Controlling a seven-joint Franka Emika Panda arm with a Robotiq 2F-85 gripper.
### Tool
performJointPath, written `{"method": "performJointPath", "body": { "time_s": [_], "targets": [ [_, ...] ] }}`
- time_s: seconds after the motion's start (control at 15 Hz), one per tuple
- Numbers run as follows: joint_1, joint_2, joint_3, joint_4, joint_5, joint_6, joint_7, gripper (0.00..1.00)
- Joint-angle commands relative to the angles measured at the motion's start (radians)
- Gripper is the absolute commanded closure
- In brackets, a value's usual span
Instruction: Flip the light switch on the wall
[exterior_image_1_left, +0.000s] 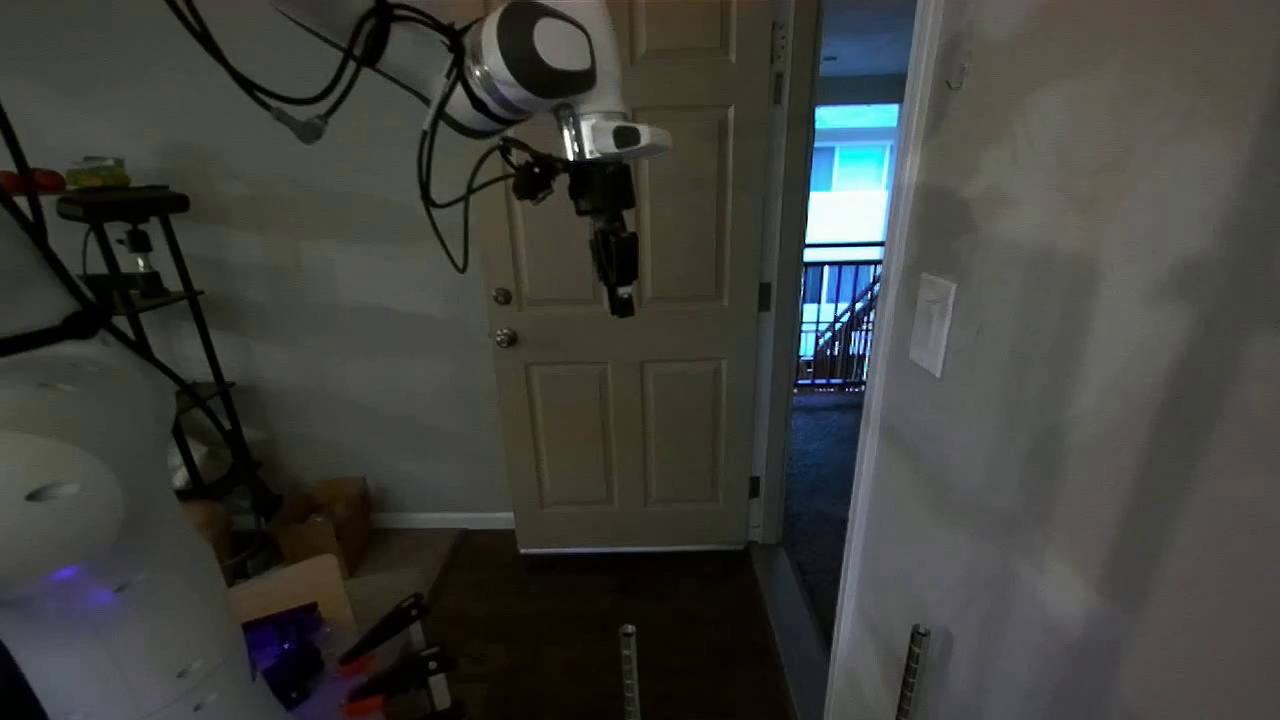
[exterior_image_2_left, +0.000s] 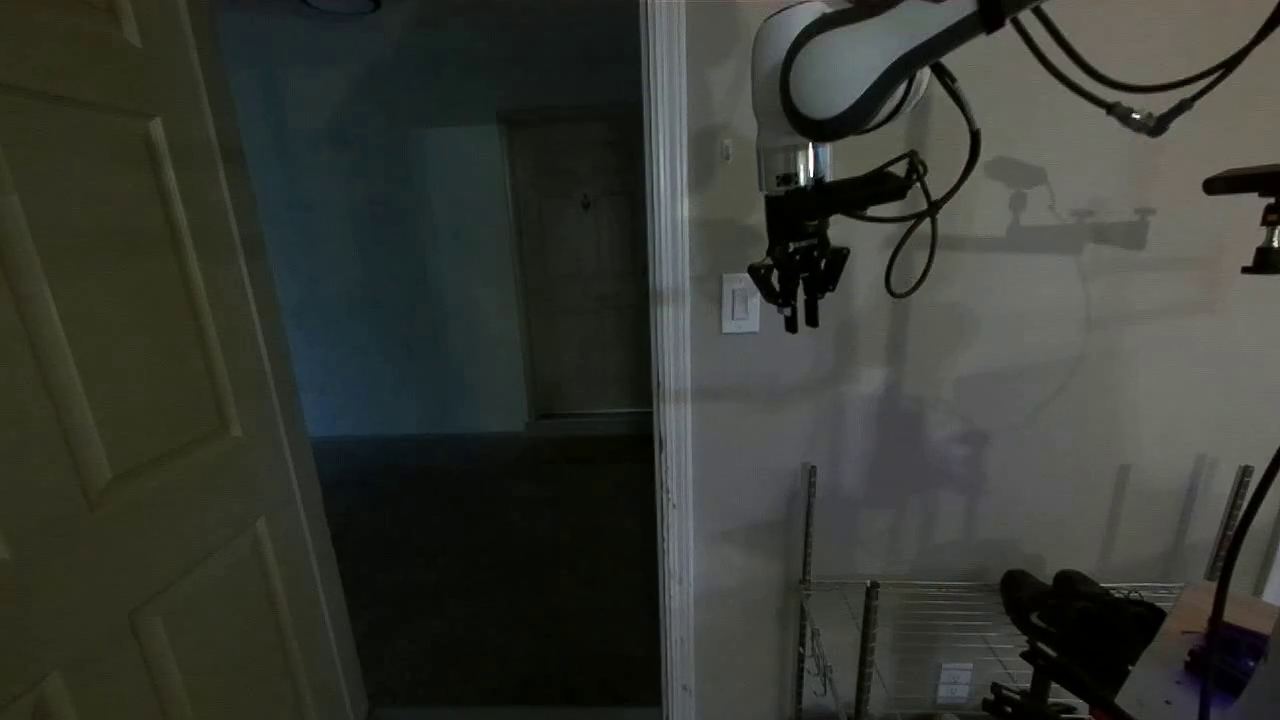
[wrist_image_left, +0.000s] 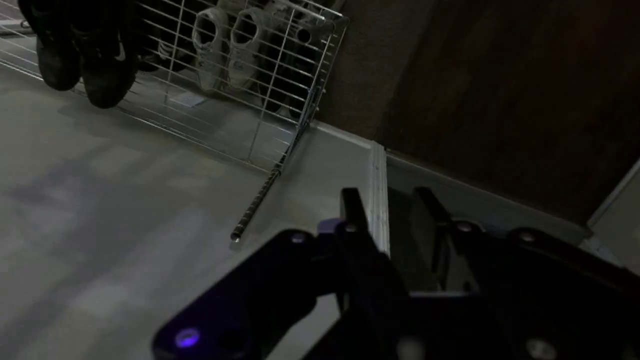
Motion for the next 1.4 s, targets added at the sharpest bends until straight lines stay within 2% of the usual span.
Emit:
{"method": "performJointPath", "body": {
  "time_s": [0.0,0.2,0.33,0.67,1.13,1.33],
  "targets": [
    [-0.005,0.079,-0.038,0.053,-0.101,0.104,0.036,0.93],
    [-0.006,0.116,-0.067,0.063,-0.24,0.23,0.097,0.98],
    [-0.008,0.142,-0.086,0.07,-0.321,0.289,0.164,0.96],
    [0.003,0.232,-0.125,0.136,-0.455,0.328,0.278,0.94],
    [0.034,0.35,-0.179,0.26,-0.54,0.318,0.338,0.94],
    [0.046,0.376,-0.197,0.286,-0.521,0.316,0.325,0.95]
  ]
}}
